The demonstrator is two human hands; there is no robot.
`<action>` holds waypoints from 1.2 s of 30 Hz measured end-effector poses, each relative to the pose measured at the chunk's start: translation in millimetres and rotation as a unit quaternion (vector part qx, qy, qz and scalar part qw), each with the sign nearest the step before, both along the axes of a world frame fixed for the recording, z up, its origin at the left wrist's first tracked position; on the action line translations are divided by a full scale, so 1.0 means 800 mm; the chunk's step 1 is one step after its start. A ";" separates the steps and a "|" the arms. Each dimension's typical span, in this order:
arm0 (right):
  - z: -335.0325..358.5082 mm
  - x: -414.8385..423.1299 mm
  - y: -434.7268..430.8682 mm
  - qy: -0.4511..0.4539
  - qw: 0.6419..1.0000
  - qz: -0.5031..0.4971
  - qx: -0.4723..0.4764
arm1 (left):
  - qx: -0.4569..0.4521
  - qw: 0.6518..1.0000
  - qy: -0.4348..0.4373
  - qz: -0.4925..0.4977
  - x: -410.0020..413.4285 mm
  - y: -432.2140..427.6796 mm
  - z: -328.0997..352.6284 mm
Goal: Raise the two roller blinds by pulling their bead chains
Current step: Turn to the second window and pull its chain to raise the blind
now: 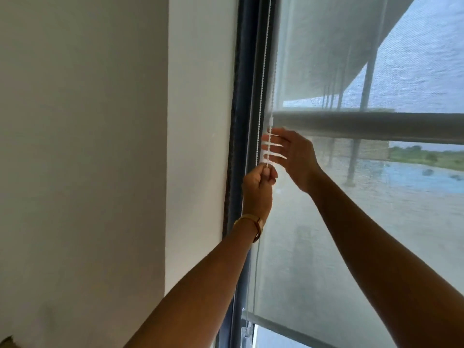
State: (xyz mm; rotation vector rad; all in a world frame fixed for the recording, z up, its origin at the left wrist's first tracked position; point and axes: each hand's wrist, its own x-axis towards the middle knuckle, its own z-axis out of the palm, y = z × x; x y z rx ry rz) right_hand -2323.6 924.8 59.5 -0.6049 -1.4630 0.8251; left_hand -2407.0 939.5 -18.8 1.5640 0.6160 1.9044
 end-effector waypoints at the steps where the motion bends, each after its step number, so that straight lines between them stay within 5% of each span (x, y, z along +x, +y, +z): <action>1: 0.015 -0.003 -0.001 0.004 1.000 0.006 0.000 | -0.006 1.000 0.004 0.001 0.003 0.002 -0.013; 11: 0.090 -0.043 -0.015 0.042 0.997 -0.051 -0.027 | -0.043 0.996 0.073 0.022 -0.002 0.007 -0.089; 23: -0.042 -0.038 -0.007 0.009 0.995 -0.096 0.023 | -0.155 0.964 0.216 0.006 -0.035 -0.009 -0.171; 28: -0.082 -0.036 -0.013 -0.007 0.984 -0.170 0.049 | -0.121 0.970 0.211 0.021 -0.066 -0.024 -0.122; 36: -0.177 -0.062 0.003 -0.020 0.980 -0.198 0.008 | -0.020 0.998 0.037 -0.042 -0.041 -0.026 0.084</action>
